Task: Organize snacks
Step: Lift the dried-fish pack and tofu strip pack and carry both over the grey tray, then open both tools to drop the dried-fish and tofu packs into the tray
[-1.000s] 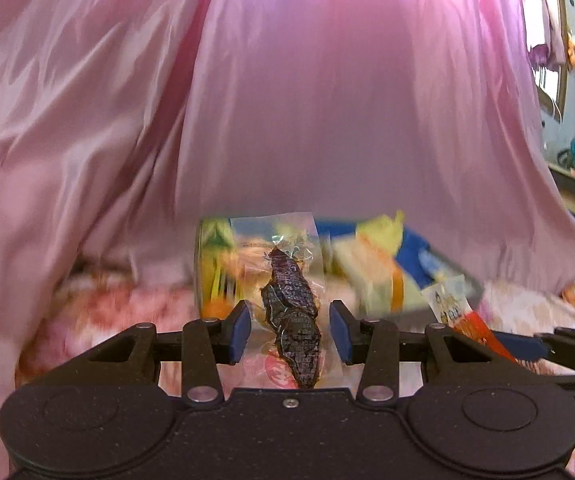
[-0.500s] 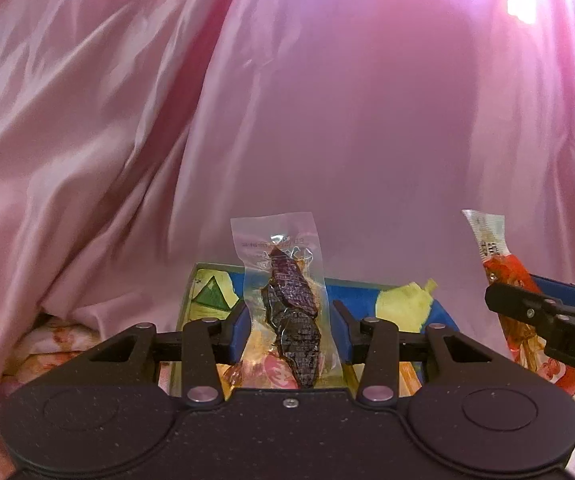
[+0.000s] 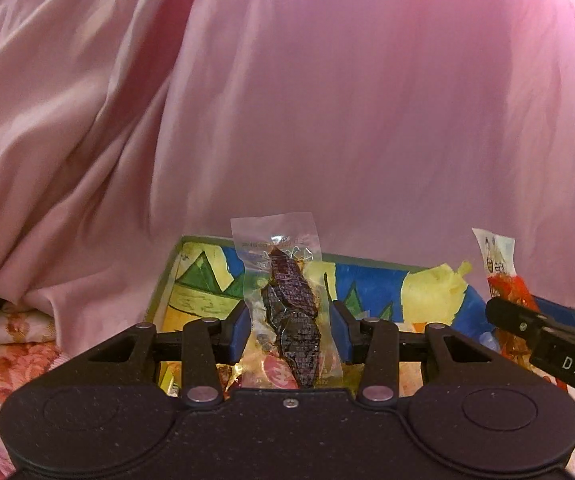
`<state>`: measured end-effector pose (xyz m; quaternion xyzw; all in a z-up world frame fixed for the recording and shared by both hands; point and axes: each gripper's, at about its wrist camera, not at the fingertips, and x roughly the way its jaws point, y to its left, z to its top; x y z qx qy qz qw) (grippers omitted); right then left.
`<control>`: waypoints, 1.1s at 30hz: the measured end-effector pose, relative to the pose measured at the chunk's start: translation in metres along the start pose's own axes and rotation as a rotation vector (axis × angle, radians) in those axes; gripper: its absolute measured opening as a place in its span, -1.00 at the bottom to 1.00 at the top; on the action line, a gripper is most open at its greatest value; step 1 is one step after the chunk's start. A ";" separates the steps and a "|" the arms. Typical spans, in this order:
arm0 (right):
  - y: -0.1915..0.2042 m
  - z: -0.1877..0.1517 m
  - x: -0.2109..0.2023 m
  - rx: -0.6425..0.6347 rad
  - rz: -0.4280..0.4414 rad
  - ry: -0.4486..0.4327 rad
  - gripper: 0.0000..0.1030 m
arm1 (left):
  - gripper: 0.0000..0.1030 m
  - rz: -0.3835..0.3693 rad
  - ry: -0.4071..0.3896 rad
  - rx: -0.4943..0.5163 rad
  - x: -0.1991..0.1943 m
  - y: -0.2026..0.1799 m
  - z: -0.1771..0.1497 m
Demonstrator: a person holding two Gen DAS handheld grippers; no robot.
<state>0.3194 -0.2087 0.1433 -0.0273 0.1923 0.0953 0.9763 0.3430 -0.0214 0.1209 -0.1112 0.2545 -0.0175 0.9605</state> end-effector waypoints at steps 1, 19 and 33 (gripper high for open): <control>-0.002 -0.002 0.005 0.008 -0.005 0.007 -0.03 | -0.14 0.001 0.003 0.001 0.002 0.000 -0.001; -0.019 -0.021 0.039 0.112 0.041 0.098 0.01 | -0.12 0.012 0.052 0.040 0.022 -0.009 -0.010; -0.023 -0.028 0.046 0.168 0.060 0.130 0.21 | 0.22 0.013 0.036 0.051 0.015 -0.007 -0.014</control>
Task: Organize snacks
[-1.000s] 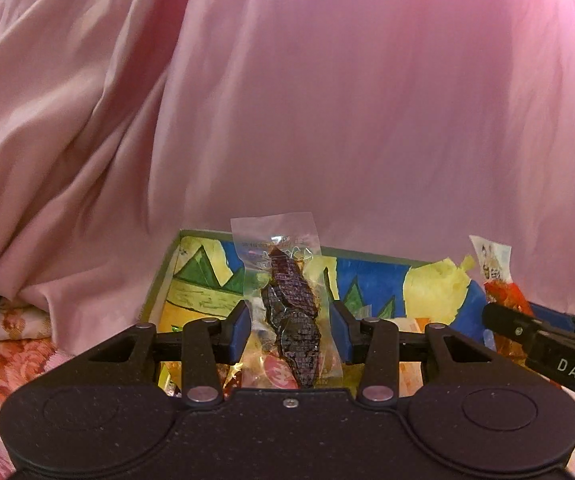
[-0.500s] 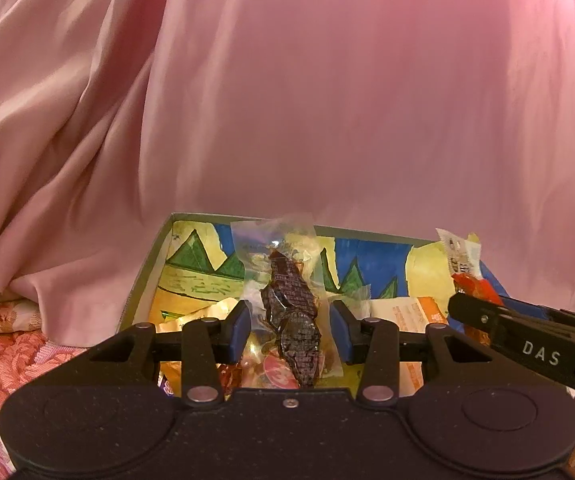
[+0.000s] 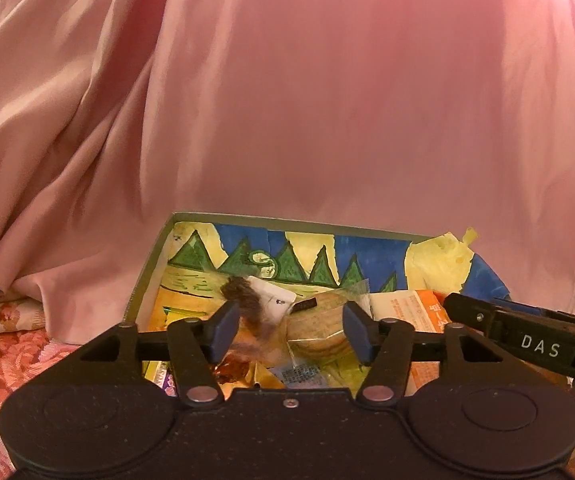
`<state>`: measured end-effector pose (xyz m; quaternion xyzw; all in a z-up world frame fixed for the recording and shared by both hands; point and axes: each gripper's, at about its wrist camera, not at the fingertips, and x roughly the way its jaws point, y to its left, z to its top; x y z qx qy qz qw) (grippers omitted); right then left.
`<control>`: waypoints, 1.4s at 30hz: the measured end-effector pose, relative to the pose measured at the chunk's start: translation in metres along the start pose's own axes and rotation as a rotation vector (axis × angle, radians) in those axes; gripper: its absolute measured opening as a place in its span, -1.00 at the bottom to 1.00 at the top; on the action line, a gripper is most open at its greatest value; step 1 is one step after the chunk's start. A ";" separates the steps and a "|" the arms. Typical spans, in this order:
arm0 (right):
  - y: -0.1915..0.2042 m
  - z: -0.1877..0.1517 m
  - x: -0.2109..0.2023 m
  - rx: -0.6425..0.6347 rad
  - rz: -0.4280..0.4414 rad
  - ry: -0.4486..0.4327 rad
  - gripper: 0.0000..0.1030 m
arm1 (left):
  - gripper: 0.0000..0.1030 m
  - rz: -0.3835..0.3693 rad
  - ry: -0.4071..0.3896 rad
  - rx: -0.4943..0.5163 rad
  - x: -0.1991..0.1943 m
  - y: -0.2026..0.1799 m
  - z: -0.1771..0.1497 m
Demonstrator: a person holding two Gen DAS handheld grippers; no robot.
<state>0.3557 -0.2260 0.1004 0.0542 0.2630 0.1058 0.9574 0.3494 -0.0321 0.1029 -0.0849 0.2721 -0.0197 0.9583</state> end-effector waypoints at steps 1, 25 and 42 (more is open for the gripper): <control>0.000 0.000 -0.001 0.002 0.002 -0.001 0.22 | 0.27 0.003 -0.003 0.000 -0.001 0.000 0.000; 0.014 0.010 -0.064 -0.053 -0.030 -0.181 0.90 | 0.98 0.064 -0.178 -0.059 -0.068 0.022 -0.006; 0.040 -0.025 -0.134 -0.117 -0.084 -0.300 1.00 | 0.98 0.059 -0.253 -0.048 -0.133 0.026 -0.042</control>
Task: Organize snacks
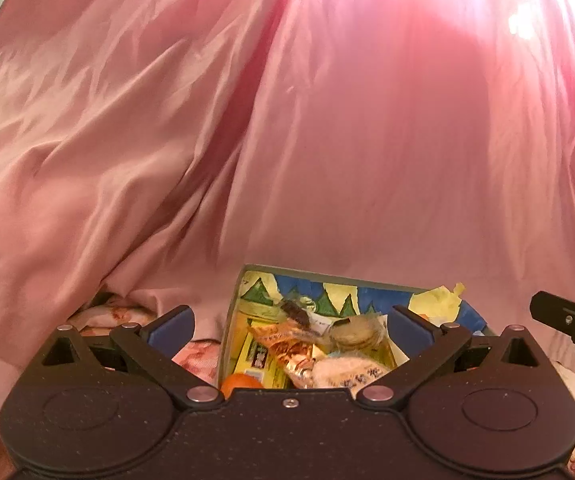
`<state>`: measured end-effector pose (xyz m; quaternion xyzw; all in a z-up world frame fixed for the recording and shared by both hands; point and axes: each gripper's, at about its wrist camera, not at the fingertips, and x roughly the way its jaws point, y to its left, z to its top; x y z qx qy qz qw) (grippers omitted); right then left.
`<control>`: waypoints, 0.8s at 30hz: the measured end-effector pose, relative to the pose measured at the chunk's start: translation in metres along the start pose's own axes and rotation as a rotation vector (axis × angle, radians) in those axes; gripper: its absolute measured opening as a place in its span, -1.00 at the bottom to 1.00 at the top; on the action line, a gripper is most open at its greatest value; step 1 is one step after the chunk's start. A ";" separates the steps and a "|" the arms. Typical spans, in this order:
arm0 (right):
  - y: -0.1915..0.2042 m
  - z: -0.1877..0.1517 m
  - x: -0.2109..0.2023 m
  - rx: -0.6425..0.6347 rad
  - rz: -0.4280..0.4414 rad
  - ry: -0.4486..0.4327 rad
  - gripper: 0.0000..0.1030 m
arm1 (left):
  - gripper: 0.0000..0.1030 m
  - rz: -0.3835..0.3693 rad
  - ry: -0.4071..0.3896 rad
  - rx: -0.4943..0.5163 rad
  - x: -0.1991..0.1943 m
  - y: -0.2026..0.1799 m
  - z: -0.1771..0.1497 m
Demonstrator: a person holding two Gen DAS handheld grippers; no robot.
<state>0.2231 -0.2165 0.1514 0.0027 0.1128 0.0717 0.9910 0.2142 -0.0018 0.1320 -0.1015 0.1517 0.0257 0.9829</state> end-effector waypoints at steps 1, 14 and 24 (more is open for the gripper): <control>0.001 -0.002 -0.004 -0.003 -0.003 -0.005 1.00 | 0.98 -0.001 -0.004 -0.003 -0.004 0.001 -0.002; 0.014 -0.024 -0.052 -0.055 -0.005 -0.025 1.00 | 0.98 -0.013 -0.019 0.011 -0.054 0.010 -0.035; 0.026 -0.047 -0.088 -0.096 -0.001 -0.022 1.00 | 0.98 -0.025 -0.043 0.055 -0.085 0.018 -0.061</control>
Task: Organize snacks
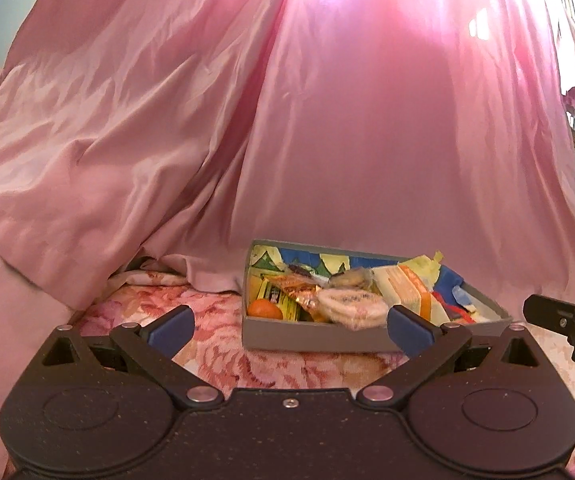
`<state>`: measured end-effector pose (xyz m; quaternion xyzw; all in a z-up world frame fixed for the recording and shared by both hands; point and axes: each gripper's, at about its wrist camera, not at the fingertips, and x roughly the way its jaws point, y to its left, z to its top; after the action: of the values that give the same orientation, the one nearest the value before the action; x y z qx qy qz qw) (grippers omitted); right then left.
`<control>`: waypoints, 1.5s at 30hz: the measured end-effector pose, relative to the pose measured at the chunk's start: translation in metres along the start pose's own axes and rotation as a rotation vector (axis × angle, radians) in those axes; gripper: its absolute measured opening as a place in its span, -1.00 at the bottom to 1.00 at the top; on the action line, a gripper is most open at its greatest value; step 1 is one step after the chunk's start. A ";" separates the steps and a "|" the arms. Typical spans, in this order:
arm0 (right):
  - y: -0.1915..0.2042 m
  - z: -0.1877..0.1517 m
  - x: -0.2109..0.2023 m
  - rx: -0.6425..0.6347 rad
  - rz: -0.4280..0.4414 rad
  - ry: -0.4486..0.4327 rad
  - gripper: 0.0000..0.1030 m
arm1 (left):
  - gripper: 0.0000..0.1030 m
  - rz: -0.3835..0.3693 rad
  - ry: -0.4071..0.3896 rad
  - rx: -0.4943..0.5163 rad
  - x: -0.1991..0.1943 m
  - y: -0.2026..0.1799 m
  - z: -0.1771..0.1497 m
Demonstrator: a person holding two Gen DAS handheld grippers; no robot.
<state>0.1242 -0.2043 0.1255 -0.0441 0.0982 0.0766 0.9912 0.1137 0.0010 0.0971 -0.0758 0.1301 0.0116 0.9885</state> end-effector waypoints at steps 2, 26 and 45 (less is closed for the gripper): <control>0.001 -0.004 -0.004 -0.010 0.008 0.019 1.00 | 0.98 0.000 0.004 0.003 -0.005 0.001 -0.006; 0.004 -0.072 -0.037 0.043 -0.030 0.071 1.00 | 0.99 0.003 0.094 0.090 -0.030 0.005 -0.069; 0.011 -0.096 -0.048 0.042 -0.017 0.048 1.00 | 0.98 -0.005 0.128 0.120 -0.033 0.000 -0.083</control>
<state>0.0574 -0.2101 0.0405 -0.0260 0.1230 0.0652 0.9899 0.0606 -0.0117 0.0262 -0.0175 0.1934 -0.0038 0.9810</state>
